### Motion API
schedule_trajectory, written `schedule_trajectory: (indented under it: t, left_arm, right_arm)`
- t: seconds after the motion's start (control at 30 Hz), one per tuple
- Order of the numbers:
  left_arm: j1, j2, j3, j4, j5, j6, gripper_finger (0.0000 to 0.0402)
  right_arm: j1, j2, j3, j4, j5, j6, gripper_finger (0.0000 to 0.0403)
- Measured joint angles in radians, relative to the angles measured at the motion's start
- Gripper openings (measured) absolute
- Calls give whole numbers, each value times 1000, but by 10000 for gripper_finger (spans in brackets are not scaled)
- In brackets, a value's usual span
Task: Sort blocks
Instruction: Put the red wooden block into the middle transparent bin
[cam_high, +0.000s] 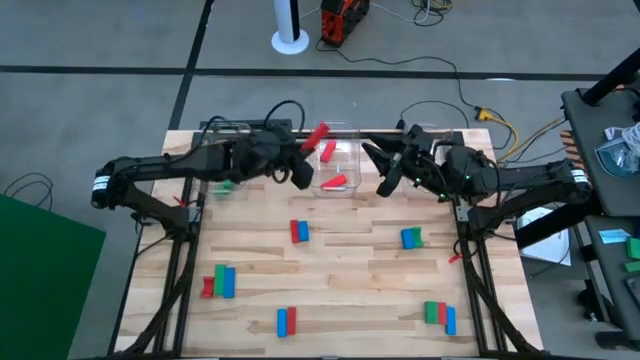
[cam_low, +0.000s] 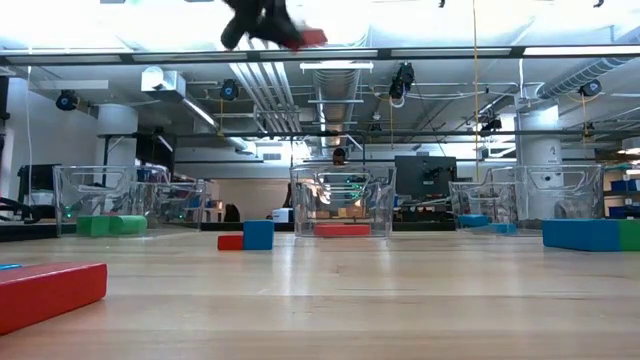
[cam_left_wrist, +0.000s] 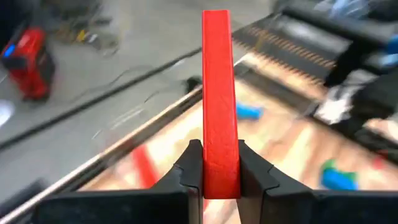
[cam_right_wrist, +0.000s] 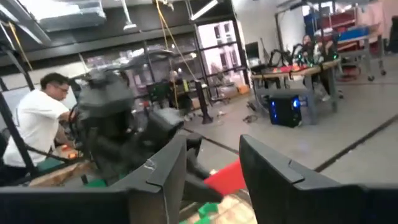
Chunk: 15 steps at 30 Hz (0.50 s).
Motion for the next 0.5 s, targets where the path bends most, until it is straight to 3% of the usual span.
schedule_trajectory:
  t: [0.3,0.5]
  left_arm:
    - [116,107,-1,-50,161,-30,29]
    - [130,191,-1,-44,219,-31,29]
  right_arm:
    - [0,11,0,-51,1,34,108]
    - [0,16,0,-92,1,59,96]
